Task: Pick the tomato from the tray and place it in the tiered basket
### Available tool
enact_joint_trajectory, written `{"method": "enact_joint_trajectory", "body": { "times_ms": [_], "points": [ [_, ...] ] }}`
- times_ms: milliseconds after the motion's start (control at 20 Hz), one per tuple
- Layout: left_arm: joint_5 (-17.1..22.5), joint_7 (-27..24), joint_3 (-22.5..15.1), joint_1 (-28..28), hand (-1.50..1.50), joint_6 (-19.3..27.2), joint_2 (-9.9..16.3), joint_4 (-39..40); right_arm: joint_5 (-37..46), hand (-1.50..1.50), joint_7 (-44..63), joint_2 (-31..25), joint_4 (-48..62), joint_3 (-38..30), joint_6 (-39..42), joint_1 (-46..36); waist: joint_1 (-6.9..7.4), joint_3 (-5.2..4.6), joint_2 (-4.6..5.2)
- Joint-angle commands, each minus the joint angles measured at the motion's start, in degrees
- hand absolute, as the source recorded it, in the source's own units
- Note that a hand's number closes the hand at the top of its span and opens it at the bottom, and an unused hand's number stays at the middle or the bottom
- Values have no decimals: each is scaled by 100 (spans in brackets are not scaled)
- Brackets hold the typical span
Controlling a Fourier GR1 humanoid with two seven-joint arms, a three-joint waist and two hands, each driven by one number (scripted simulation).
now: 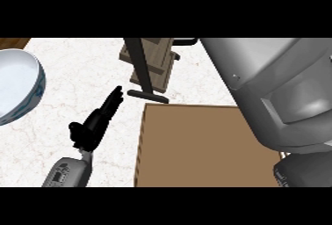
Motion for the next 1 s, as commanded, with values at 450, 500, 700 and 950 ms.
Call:
{"method": "enact_joint_trajectory", "body": {
  "times_ms": [450,500,700,950],
  "points": [
    [-8,112,103,39,0,97,-17,-29,1084,-150,31,-945,26,663,-1875,-44,-222,4,-65],
    [-106,-164,-13,340,0,167,-113,-50,1169,-150,-158,-1140,-24,703,-2029,127,-205,5,-60],
    [-96,22,119,134,0,141,40,-87,1164,-150,-253,-1635,-272,596,-2331,174,-275,17,-83],
    [109,-28,246,535,0,-53,158,-190,698,-150,-734,-2238,-1045,258,-1876,945,-487,37,-192]
  ]
}}
